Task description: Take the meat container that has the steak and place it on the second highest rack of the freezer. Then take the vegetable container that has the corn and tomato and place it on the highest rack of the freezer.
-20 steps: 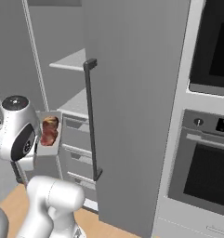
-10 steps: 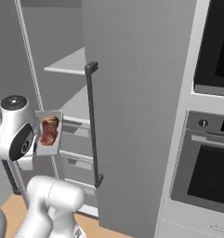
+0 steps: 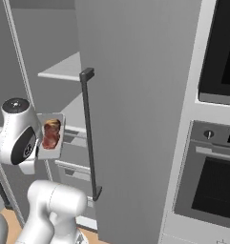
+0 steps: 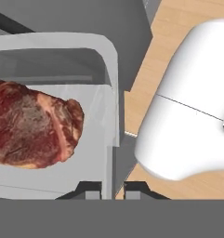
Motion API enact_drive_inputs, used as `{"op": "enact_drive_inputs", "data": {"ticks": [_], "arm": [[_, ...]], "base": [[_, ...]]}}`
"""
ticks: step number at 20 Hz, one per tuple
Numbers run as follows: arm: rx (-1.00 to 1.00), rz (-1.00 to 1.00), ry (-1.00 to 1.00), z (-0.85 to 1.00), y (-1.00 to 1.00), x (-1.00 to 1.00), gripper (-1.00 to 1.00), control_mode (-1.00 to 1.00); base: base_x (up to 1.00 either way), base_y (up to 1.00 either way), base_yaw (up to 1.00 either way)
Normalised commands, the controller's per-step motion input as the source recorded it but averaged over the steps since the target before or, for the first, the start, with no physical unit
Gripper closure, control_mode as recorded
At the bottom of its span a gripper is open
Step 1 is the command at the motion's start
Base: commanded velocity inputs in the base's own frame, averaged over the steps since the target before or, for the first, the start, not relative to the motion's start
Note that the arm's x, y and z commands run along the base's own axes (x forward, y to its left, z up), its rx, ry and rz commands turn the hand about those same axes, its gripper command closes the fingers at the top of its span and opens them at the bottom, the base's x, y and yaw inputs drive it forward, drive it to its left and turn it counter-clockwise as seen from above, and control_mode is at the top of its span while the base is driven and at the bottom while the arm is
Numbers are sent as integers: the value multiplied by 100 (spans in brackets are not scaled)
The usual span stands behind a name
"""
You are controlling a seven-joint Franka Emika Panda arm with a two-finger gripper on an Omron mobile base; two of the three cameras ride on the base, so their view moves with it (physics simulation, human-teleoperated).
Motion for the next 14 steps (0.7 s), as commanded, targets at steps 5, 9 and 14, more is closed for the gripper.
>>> {"op": "enact_drive_inputs", "data": {"ticks": [5,9,14], "arm": [[0,0,0,0,0,0,100,100],[0,0,0,0,0,0,100,100],[0,0,0,0,0,0,100,100]], "base": [[30,4,1],[63,1,6],[34,7,9]]}}
